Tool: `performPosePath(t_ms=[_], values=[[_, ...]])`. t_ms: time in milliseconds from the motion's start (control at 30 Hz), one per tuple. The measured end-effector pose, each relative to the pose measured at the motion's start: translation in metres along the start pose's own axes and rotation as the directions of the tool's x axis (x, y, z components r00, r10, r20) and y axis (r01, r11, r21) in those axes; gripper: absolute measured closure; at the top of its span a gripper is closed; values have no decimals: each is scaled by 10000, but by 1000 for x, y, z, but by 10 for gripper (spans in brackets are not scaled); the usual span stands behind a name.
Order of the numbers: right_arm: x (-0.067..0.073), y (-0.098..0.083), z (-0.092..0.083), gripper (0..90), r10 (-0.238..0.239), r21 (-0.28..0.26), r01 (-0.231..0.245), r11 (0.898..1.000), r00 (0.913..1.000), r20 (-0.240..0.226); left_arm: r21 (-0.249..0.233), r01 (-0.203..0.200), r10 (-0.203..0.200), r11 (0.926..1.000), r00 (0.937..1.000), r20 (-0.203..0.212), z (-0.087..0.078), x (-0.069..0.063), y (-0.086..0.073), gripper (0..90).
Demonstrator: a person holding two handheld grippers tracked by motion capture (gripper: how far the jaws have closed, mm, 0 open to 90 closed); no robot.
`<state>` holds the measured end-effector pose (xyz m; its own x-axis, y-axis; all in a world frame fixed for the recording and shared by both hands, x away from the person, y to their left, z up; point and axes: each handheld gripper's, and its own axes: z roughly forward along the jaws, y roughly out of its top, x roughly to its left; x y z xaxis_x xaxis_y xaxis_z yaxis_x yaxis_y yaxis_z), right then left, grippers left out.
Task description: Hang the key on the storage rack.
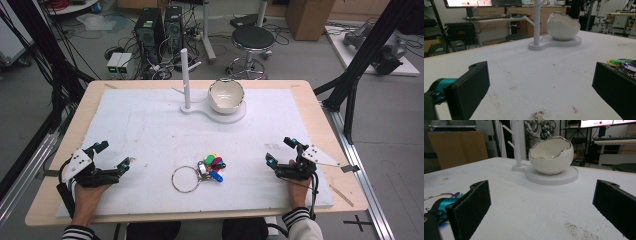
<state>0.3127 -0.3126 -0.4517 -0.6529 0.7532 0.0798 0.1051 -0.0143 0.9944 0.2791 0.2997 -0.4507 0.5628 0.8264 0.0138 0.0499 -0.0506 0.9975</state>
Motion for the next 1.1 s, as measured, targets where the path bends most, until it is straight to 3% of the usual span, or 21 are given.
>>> performPosePath(t_ms=[733,900,1100], values=[[1,0,1,12,-21,115,21,9999,10000,3,49,144,-144,9999,9999,-91,1,1,1,17],[0,0,1,12,44,125,-44,9999,10000,-7,214,409,-412,9989,9990,144,4,3,4,17],[0,0,1,12,32,122,-32,9999,10000,-10,994,98,-180,9950,9964,826,17,8,31,17]])
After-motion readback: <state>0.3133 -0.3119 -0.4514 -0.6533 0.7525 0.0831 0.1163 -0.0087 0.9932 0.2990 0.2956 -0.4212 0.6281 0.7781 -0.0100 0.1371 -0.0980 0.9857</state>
